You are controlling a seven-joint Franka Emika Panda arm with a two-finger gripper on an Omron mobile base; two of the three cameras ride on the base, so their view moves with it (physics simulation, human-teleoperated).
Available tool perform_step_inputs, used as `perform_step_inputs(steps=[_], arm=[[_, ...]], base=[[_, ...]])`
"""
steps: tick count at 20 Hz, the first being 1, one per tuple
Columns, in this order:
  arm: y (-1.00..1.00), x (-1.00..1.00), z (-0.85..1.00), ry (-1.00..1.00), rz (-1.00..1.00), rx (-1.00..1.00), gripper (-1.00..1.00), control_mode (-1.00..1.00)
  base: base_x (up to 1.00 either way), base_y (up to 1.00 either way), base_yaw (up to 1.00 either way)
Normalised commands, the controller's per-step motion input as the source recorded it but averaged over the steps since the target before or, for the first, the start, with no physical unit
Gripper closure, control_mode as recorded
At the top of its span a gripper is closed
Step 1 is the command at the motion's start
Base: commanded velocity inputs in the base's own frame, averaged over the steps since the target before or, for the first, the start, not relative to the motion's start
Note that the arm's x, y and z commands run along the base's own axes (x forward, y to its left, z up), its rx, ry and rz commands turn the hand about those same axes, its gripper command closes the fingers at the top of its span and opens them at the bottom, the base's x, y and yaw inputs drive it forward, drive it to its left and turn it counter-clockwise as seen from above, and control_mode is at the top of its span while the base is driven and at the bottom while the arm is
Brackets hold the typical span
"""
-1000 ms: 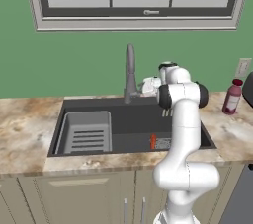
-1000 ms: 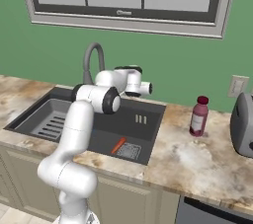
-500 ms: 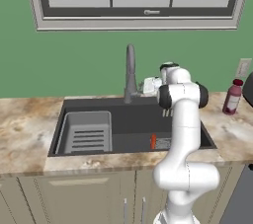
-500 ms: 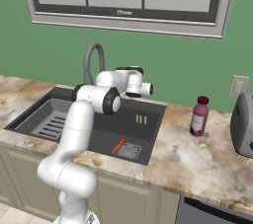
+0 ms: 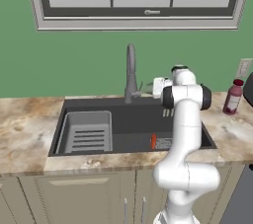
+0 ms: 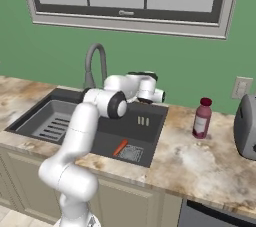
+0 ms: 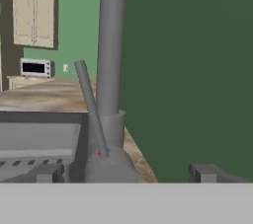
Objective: Turn on the sink faucet. Then move the carrot from the counter to the sink. Turn off the sink. Move the vegetable from the sink to the pot next to the stove. Finally move the pot to the rear right burner.
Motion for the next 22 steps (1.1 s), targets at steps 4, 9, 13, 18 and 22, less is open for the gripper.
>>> perform_step_inputs(steps=[4, 9, 13, 18, 22], arm=[[-0.47, -0.52, 0.18, -0.18, 0.00, 0.00, -1.00, -1.00], [-0.06, -0.97, 0.55, -0.19, -0.10, 0.00, -1.00, -1.00], [0.00, -0.99, 0.76, -0.06, -0.19, 0.00, -1.00, -1.00], [0.00, -0.83, 0.78, 0.01, -0.22, -0.01, -1.00, -1.00], [0.00, -0.44, 0.78, 0.16, -0.24, -0.05, -1.00, -1.00]], base=[[0.00, 0.00, 0.00], [0.00, 0.00, 0.00], [0.00, 0.00, 0.00], [0.00, 0.00, 0.00], [0.00, 0.00, 0.00]])
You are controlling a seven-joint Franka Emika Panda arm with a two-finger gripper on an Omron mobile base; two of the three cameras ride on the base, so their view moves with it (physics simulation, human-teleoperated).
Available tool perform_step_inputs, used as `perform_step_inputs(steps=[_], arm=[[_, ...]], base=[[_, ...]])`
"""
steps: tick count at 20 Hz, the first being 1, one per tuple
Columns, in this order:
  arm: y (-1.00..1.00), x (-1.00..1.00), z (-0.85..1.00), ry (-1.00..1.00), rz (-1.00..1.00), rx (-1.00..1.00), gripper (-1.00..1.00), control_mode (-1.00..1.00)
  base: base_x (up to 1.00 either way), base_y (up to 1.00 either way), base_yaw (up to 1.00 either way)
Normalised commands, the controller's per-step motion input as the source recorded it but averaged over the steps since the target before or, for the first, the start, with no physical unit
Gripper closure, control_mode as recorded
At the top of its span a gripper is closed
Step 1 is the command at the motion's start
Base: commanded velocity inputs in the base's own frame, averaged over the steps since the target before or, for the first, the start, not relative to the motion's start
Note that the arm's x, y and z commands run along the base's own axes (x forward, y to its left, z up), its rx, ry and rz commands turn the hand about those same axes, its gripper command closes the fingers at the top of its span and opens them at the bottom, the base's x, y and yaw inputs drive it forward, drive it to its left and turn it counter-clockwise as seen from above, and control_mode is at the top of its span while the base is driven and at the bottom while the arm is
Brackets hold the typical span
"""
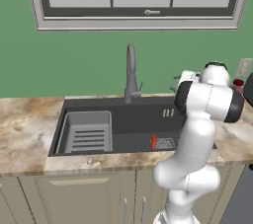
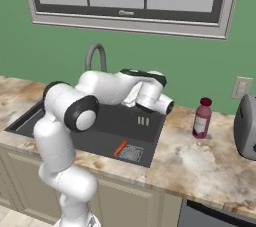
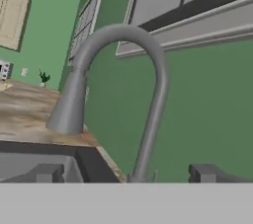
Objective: Turn on the sink faucet. Then move the carrot from the counter to the sink. Turn off the sink. Move the vegetable from the sink to the pot next to the stove. Finally move the pot to the rear right burner.
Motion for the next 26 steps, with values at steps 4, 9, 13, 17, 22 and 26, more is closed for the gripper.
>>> perform_step_inputs(steps=[4, 9, 13, 17, 22, 26], arm=[[0.02, -0.09, 0.44, 0.42, -0.22, -0.11, -1.00, -1.00], [0.06, -0.17, 0.19, 0.55, -0.23, -0.12, -1.00, -1.00], [0.17, -0.52, -0.02, 0.59, -0.29, -0.08, -1.00, -1.00], [0.18, -0.39, -0.24, 0.60, -0.32, -0.06, -1.00, -1.00], [0.11, -0.19, -0.33, 0.58, -0.37, -0.02, -1.00, -1.00], [0.00, 0.00, -0.37, 0.40, -0.30, 0.00, -1.00, -1.00]], base=[[0.00, 0.00, 0.00], [0.00, 0.00, 0.00], [0.00, 0.00, 0.00], [0.00, 0.00, 0.00], [0.00, 0.00, 0.00], [0.00, 0.00, 0.00]])
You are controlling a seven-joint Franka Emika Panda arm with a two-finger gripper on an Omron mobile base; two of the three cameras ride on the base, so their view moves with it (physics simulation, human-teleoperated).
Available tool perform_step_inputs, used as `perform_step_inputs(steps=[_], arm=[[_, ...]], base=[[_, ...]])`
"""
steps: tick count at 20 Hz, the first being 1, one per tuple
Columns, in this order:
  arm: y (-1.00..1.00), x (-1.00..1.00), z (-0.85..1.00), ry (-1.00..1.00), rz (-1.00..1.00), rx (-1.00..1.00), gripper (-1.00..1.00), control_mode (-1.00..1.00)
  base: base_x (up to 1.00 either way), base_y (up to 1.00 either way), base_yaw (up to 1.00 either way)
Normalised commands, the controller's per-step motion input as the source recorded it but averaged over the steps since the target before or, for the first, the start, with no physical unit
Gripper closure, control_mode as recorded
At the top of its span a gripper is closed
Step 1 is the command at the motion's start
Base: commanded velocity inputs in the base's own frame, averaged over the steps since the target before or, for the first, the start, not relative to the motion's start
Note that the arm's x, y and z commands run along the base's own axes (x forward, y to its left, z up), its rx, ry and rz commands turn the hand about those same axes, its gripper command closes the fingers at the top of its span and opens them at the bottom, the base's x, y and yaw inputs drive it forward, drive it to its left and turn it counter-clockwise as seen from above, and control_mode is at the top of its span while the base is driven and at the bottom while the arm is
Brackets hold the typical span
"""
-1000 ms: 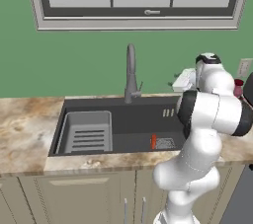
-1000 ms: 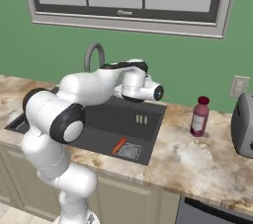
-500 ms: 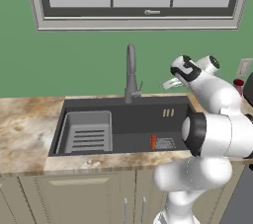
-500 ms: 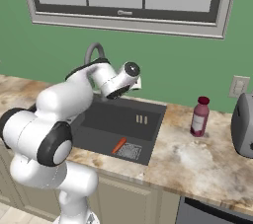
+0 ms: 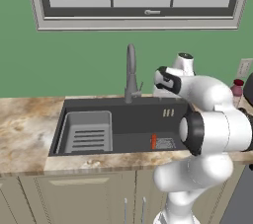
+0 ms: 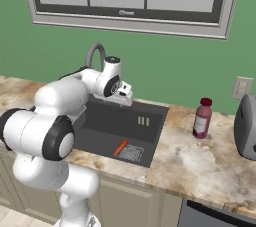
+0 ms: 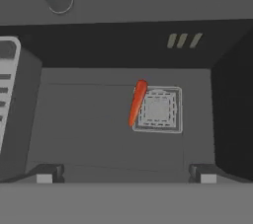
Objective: Turn on the sink faucet. Then move the carrot from the counter to the sink. Turn off the sink. Move the vegetable from the sink to the pot next to the stove. Finally move the pot to the rear right burner.
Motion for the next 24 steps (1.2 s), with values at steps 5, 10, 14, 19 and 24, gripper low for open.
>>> perform_step_inputs(steps=[5, 10, 14, 19, 24], arm=[[-0.03, 0.01, -0.49, 0.05, -0.07, 0.00, -1.00, -1.00], [0.00, 0.01, -0.66, 0.00, -0.03, 0.00, -1.00, -1.00], [0.00, 0.00, -0.49, 0.00, -0.02, 0.00, -1.00, -1.00], [0.00, 0.01, -0.60, 0.00, -0.04, -0.02, -1.00, -1.00], [0.00, 0.00, -0.63, 0.00, -0.04, -0.01, -1.00, -1.00]], base=[[0.00, 0.00, 0.00], [0.00, 0.00, 0.00], [0.00, 0.00, 0.00], [0.00, 0.00, 0.00], [0.00, 0.00, 0.00]])
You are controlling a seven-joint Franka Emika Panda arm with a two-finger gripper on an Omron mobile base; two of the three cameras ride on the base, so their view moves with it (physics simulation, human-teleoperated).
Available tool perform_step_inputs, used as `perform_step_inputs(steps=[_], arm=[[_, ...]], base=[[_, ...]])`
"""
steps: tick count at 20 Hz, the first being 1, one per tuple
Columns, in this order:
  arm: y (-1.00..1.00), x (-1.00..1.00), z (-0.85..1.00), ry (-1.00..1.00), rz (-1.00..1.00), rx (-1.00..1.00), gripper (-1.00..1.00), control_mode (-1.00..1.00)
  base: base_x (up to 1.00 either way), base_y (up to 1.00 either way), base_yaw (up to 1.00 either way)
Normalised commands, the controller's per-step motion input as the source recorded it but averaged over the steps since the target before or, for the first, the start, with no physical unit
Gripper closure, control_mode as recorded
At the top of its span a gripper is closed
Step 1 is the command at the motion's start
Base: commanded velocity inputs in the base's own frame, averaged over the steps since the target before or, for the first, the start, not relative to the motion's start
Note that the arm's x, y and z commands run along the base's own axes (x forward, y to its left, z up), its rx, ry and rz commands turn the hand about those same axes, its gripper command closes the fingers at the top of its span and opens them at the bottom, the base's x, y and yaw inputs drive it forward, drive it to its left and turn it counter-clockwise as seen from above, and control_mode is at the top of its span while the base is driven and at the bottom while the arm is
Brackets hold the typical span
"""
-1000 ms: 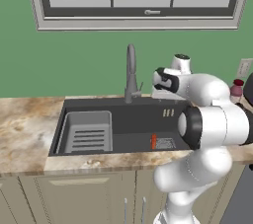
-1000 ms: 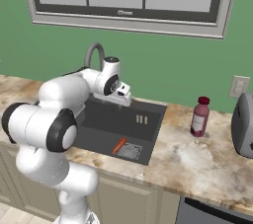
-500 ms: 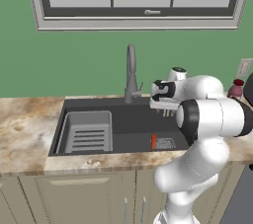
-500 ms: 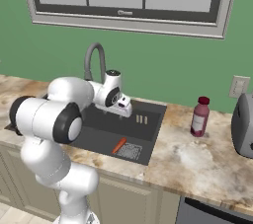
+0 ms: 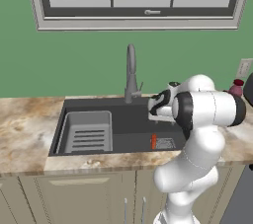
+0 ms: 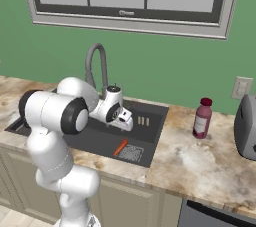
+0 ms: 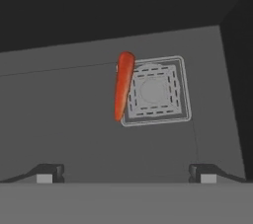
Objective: Turn on the sink faucet. Then move the carrot from the counter to the sink. Turn off the sink. Move the vegetable from the sink to the pot next to the stove. Finally move the pot to the rear right burner.
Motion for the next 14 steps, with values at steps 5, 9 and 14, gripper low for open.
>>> perform_step_inputs(steps=[5, 9, 14], arm=[[0.00, 0.00, -0.54, 0.00, -0.03, 0.00, -1.00, -1.00], [0.00, 0.01, -0.40, 0.00, -0.04, 0.00, -1.00, -1.00], [0.01, 0.19, -0.15, 0.03, -0.04, 0.00, -1.00, -1.00]], base=[[0.00, 0.00, 0.00], [0.00, 0.00, 0.00], [0.00, 0.00, 0.00]])
